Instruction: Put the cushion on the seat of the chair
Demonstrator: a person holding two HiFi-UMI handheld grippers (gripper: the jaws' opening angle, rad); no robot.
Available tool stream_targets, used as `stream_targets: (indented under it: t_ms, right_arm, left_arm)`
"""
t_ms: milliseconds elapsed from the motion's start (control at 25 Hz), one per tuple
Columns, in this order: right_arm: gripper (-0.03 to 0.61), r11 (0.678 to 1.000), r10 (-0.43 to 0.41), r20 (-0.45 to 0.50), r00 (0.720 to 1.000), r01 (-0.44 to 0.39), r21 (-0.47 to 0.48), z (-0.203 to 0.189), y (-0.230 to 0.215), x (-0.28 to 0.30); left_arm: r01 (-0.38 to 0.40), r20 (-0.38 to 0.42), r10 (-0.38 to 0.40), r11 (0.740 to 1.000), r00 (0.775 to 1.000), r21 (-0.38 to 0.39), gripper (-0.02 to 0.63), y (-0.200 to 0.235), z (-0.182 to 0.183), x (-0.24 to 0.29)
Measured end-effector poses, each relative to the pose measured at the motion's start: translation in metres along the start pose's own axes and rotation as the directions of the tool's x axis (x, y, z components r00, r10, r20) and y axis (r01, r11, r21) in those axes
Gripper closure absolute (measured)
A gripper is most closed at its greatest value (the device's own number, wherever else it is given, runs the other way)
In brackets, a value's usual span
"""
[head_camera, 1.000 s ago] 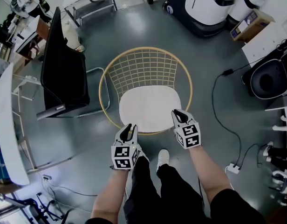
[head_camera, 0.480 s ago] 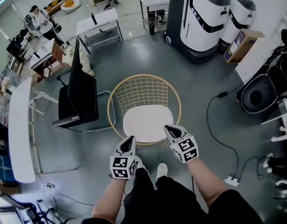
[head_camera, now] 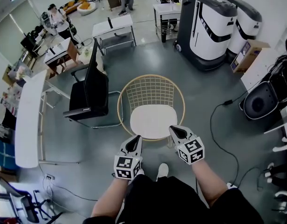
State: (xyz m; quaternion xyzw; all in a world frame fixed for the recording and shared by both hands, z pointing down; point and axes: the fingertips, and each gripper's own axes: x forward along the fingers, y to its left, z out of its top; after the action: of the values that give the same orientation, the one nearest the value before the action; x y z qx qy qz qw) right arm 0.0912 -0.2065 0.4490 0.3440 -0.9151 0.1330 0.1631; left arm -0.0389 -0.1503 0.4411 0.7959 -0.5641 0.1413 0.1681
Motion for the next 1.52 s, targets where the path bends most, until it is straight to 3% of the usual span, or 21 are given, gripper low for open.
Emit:
stream_targets:
  t_ms: [680,1160,1520]
  right_arm:
    - [0.566,0.997,-0.071,0.02,0.997,0.07,0.006,-0.002,0.088,-0.043]
    - [0.566,0.993,-0.118,0.012,0.993,0.119,-0.016,-0.029,0.18,-0.08]
    - [0.566,0.989,-0.146,0.003,0.989,0.146,-0.004,-0.051,0.219,-0.093]
  left_arm:
    - [0.079,0.025,-0.079,0.997,0.997,-0.016,0.597,0.006,-0.024,-0.086]
    - [0.146,0.023,-0.145,0.989,0.989,-0.026,0.597,0.008,-0.069,-0.159]
    - [0.183,0.013,-0.183,0.983,0.983,-0.021,0.597,0.005,-0.094,-0.188]
